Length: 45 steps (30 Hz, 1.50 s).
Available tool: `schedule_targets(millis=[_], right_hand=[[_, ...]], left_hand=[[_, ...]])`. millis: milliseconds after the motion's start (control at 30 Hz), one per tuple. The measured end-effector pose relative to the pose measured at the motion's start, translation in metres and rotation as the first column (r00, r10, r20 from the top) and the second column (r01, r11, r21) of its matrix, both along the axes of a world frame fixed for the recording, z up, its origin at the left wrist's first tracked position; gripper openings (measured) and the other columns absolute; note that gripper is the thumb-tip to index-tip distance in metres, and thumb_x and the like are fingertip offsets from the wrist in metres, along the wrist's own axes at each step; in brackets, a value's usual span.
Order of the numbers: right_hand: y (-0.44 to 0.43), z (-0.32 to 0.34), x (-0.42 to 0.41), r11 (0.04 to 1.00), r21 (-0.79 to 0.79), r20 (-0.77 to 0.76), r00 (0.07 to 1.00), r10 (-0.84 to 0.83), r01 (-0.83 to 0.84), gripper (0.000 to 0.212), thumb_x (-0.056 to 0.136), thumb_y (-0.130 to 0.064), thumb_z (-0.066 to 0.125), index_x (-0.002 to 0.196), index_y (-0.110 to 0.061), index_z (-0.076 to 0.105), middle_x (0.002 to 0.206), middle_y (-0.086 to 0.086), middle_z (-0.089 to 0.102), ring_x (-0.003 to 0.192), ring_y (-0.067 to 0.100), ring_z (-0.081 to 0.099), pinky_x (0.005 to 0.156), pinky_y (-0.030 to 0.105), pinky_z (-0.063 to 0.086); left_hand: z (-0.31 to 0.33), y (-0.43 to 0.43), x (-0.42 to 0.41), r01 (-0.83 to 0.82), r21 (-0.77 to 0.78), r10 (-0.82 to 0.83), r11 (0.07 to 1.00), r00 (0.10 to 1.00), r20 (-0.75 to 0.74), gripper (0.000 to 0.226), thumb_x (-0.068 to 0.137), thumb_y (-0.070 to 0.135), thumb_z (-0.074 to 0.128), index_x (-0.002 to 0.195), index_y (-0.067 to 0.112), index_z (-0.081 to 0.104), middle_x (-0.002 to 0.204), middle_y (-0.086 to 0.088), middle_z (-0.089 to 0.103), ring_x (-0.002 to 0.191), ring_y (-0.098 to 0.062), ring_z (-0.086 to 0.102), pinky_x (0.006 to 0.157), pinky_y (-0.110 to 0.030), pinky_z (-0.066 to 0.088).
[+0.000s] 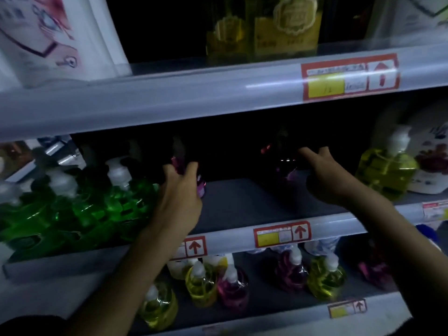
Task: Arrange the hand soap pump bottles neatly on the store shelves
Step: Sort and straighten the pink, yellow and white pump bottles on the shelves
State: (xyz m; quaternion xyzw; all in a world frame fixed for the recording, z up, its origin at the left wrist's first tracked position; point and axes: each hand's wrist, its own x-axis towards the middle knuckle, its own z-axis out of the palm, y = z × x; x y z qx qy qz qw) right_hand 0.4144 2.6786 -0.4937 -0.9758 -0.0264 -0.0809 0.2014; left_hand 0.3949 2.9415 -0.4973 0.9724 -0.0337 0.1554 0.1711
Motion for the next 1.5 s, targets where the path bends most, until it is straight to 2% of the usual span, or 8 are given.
schedule_targets(millis=[267, 400, 567, 767, 867, 1033, 1367, 1500], right_hand=[[-0.002, -0.013, 0.021, 0.987, -0.013, 0.045, 0.986, 0.16, -0.16, 0.058, 0.081, -0.002, 0.059, 0.137, -0.007, 0.045, 0.117, 0.025, 0.05, 0.114, 0.036, 0.044, 0.092, 0.026, 0.034], [0.005, -0.01, 0.006, 0.949, 0.034, 0.13, 0.943, 0.306, -0.313, 0.076, 0.074, 0.013, 0.045, 0.142, -0.021, 0.037, 0.105, 0.013, 0.043, 0.094, 0.009, 0.037, 0.081, -0.004, 0.028], [0.033, -0.019, -0.006, 0.886, 0.257, 0.191, 0.919, 0.345, -0.386, 0.073, 0.076, 0.005, 0.072, 0.134, -0.011, 0.03, 0.127, 0.003, 0.044, 0.099, 0.007, 0.056, 0.074, 0.012, 0.052], [0.067, -0.051, 0.009, 0.911, 0.255, 0.3, 0.922, 0.244, -0.324, 0.086, 0.068, -0.023, 0.081, 0.133, -0.022, 0.024, 0.12, 0.01, 0.055, 0.103, 0.025, 0.059, 0.082, 0.037, 0.052], [0.076, -0.053, 0.014, 0.923, 0.258, 0.342, 0.92, 0.189, -0.286, 0.078, 0.072, -0.013, 0.074, 0.132, -0.023, 0.026, 0.116, 0.012, 0.047, 0.094, 0.033, 0.057, 0.078, 0.04, 0.051], [0.092, -0.05, 0.022, 0.958, 0.178, 0.286, 0.943, 0.168, -0.225, 0.074, 0.08, -0.013, 0.069, 0.14, -0.028, 0.028, 0.113, 0.013, 0.036, 0.081, 0.041, 0.057, 0.08, 0.041, 0.054], [0.106, -0.044, 0.025, 0.929, 0.165, 0.2, 0.934, 0.297, -0.331, 0.076, 0.085, -0.012, 0.064, 0.146, -0.027, 0.021, 0.109, 0.013, 0.039, 0.096, 0.04, 0.053, 0.085, 0.033, 0.049], [0.083, -0.025, 0.005, 0.96, 0.091, 0.226, 0.944, 0.241, -0.266, 0.069, 0.08, -0.015, 0.066, 0.138, -0.032, 0.032, 0.112, 0.007, 0.038, 0.091, 0.035, 0.058, 0.082, 0.04, 0.054]], left_hand=[[-0.003, 0.008, 0.008, 0.029, -0.017, -0.03, 0.999, 0.996, -0.088, 0.049, 0.094, 0.01, 0.05, 0.141, 0.018, 0.034, 0.124, -0.02, 0.033, 0.073, -0.019, 0.035, 0.069, -0.029, 0.033], [-0.009, -0.001, -0.003, 0.059, -0.073, -0.047, 0.996, 0.986, 0.162, 0.043, 0.09, 0.004, 0.054, 0.131, 0.014, 0.047, 0.133, -0.02, 0.032, 0.081, -0.023, 0.045, 0.072, -0.026, 0.034], [-0.02, -0.015, -0.007, 0.306, -0.195, -0.293, 0.932, 0.952, 0.091, 0.053, 0.095, -0.001, 0.048, 0.143, 0.019, 0.039, 0.139, -0.007, 0.043, 0.1, -0.019, 0.051, 0.075, -0.007, 0.03], [-0.012, -0.004, -0.007, 0.165, -0.158, -0.135, 0.974, 0.974, 0.18, 0.059, 0.089, -0.01, 0.047, 0.141, 0.017, 0.043, 0.136, -0.012, 0.039, 0.106, -0.026, 0.051, 0.078, -0.014, 0.029], [0.0, 0.008, -0.003, -0.04, -0.101, 0.047, 0.994, 0.997, 0.065, 0.06, 0.09, -0.005, 0.05, 0.144, 0.019, 0.036, 0.138, -0.018, 0.029, 0.09, -0.025, 0.043, 0.074, -0.02, 0.028], [-0.003, 0.015, 0.012, -0.008, -0.027, 0.006, 1.0, 0.998, -0.065, 0.053, 0.094, 0.002, 0.048, 0.142, 0.021, 0.038, 0.123, -0.017, 0.037, 0.101, -0.035, 0.051, 0.077, -0.032, 0.037], [-0.012, 0.015, 0.01, 0.014, -0.045, -0.014, 0.999, 1.0, 0.005, 0.066, 0.089, -0.007, 0.054, 0.145, 0.021, 0.033, 0.134, -0.019, 0.032, 0.105, -0.036, 0.053, 0.079, -0.031, 0.042], [-0.015, 0.0, -0.005, 0.083, -0.074, -0.066, 0.994, 0.978, 0.199, 0.056, 0.086, -0.001, 0.058, 0.137, 0.017, 0.046, 0.136, -0.019, 0.031, 0.075, -0.022, 0.051, 0.066, -0.024, 0.037]])
